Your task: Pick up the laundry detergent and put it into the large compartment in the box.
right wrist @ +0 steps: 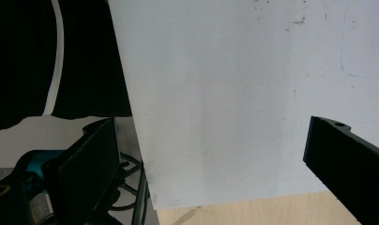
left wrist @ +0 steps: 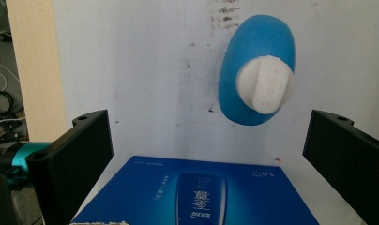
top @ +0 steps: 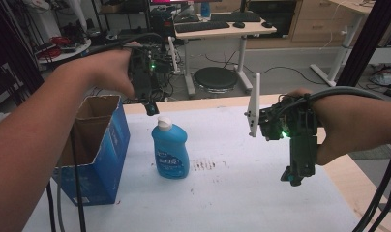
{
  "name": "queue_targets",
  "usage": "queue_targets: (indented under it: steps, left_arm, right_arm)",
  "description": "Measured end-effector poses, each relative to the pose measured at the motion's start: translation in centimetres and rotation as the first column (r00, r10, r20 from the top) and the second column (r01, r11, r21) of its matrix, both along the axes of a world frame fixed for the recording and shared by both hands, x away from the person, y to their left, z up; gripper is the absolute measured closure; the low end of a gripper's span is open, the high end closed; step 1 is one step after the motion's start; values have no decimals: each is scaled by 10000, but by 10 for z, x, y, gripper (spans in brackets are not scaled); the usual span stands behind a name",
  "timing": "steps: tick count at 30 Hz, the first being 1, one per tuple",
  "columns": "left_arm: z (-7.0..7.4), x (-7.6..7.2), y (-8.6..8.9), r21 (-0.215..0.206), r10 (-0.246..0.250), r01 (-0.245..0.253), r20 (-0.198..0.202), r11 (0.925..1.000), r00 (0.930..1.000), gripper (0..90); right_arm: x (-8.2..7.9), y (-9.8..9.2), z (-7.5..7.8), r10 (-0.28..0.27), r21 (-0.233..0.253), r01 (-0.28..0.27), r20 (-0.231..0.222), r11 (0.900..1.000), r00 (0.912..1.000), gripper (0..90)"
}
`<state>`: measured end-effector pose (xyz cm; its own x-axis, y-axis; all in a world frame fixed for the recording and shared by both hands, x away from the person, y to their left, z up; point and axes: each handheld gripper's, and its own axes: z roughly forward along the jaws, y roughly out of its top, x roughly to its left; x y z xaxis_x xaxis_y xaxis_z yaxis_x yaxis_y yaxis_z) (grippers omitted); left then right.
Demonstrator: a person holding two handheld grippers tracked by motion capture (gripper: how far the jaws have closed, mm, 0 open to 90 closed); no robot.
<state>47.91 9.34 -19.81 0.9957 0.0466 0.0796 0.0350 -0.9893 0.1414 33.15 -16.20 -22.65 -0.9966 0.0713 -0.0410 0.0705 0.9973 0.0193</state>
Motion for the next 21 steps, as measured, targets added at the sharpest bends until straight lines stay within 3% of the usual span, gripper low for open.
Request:
queue_targets:
  steps: [7,21]
  left_arm:
    - [-6,-8,4,-365,-224,215,-263,9991,9994,18]
    - [-23,-15,-4,-310,-622,608,-452,9977,9970,18]
  right_arm:
    - [-2,1,0,-29,-16,29,-11,10000,10000,32]
    - [-4,1,-2,26,41,-25,-87,10000,10000,31]
